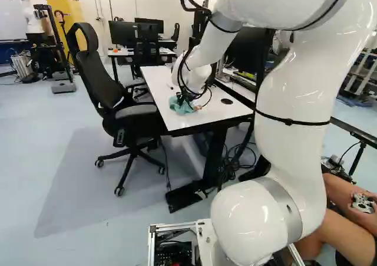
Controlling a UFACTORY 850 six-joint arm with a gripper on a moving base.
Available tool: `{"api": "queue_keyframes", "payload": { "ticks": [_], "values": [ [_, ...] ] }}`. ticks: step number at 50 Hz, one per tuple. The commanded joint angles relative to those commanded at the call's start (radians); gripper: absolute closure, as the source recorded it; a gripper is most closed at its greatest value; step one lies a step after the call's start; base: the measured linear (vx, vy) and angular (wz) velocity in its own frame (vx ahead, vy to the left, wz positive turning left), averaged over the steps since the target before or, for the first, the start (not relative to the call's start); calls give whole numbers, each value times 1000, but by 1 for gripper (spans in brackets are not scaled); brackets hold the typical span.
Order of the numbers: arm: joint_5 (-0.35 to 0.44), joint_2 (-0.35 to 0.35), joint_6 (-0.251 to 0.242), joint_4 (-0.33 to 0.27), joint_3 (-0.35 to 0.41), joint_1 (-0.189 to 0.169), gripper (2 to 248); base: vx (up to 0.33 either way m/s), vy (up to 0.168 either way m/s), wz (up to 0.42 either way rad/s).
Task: Clean the table with the green towel
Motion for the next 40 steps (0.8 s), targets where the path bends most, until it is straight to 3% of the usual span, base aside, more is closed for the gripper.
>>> {"api": "queue_keyframes", "payload": {
  "ticks": [32,40],
  "values": [
    [0,39,0,0,46,-92,200,0,0,0],
    [0,40,0,0,46,-93,200,0,0,0]
  ]
}}
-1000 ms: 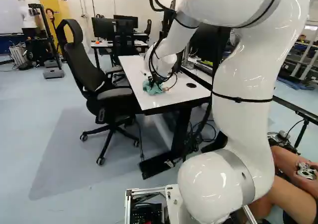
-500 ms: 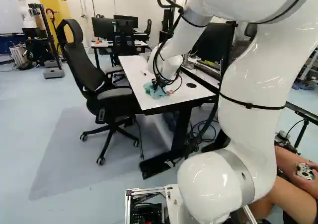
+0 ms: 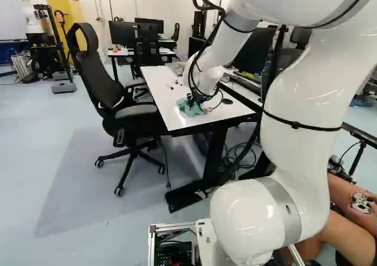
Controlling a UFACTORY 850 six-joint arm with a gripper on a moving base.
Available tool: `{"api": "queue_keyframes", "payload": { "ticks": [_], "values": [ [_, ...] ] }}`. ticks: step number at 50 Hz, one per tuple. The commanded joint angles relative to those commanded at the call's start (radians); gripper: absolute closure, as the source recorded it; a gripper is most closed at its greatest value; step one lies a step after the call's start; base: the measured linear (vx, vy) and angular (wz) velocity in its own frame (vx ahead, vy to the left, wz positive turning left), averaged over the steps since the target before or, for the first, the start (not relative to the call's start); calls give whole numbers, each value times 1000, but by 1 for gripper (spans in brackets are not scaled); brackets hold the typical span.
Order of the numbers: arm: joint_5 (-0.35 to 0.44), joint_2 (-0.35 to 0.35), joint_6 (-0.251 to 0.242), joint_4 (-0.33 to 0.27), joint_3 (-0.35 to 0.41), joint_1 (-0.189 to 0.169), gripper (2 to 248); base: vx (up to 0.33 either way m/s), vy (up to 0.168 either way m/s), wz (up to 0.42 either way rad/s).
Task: Clean the table with the green towel
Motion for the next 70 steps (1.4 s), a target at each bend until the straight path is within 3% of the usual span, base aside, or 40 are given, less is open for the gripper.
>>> {"api": "queue_keyframes", "payload": {
  "ticks": [29,70],
  "values": [
    [-28,49,0,0,-3,-2,200,0,0,0],
    [-232,140,0,0,-15,20,200,0,0,0]
  ]
}}
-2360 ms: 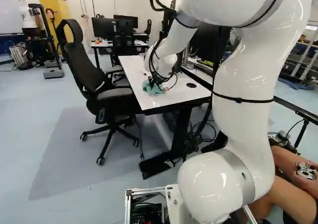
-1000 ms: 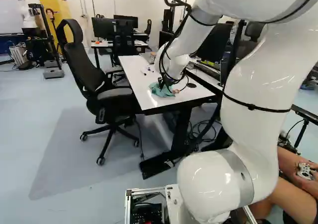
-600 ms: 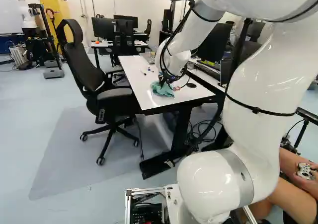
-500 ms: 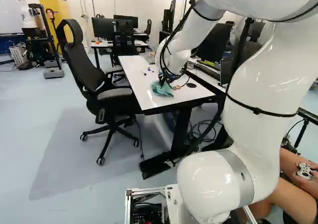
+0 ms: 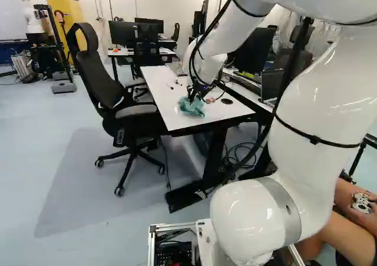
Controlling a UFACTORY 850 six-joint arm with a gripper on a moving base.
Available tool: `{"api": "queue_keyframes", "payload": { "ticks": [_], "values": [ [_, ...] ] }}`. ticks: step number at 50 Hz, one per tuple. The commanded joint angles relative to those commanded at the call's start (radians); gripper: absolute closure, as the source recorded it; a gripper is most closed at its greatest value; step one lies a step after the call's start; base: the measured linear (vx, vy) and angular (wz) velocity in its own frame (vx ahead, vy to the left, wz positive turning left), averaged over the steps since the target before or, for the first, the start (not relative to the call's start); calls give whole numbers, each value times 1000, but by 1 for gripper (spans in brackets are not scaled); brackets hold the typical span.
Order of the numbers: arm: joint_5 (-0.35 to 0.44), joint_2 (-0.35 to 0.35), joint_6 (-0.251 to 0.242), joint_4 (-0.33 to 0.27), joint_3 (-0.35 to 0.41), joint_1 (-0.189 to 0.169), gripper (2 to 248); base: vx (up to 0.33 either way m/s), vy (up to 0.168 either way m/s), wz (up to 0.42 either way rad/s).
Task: Clean the table with the green towel
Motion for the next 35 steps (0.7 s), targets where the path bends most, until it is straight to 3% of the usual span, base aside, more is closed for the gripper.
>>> {"api": "queue_keyframes", "payload": {
  "ticks": [27,35],
  "values": [
    [-155,86,0,0,14,1,200,0,0,0],
    [-168,98,0,0,15,1,200,0,0,0]
  ]
}}
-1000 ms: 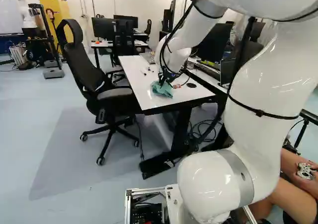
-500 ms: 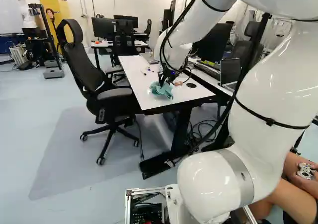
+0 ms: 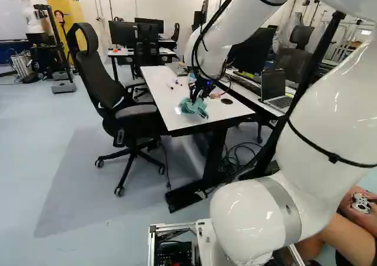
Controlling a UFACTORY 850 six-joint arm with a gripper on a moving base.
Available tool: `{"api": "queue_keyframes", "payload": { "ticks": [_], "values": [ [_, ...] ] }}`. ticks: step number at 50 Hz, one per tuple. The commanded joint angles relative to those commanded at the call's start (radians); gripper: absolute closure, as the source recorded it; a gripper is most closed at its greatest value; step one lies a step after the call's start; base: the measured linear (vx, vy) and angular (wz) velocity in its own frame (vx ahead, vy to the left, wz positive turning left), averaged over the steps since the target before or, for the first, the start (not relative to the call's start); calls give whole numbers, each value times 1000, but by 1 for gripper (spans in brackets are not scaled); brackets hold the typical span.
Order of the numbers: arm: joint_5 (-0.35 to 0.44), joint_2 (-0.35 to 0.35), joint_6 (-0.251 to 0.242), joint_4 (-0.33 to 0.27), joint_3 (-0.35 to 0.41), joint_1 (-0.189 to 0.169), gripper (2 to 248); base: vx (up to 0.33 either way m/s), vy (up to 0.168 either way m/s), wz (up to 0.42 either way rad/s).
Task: Clean the table with the green towel
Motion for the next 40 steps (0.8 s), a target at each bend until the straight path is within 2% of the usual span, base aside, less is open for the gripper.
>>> {"api": "queue_keyframes", "payload": {
  "ticks": [24,40],
  "values": [
    [0,0,0,0,0,-3,200,0,0,0],
    [0,-14,0,0,-14,-48,200,0,0,0]
  ]
}}
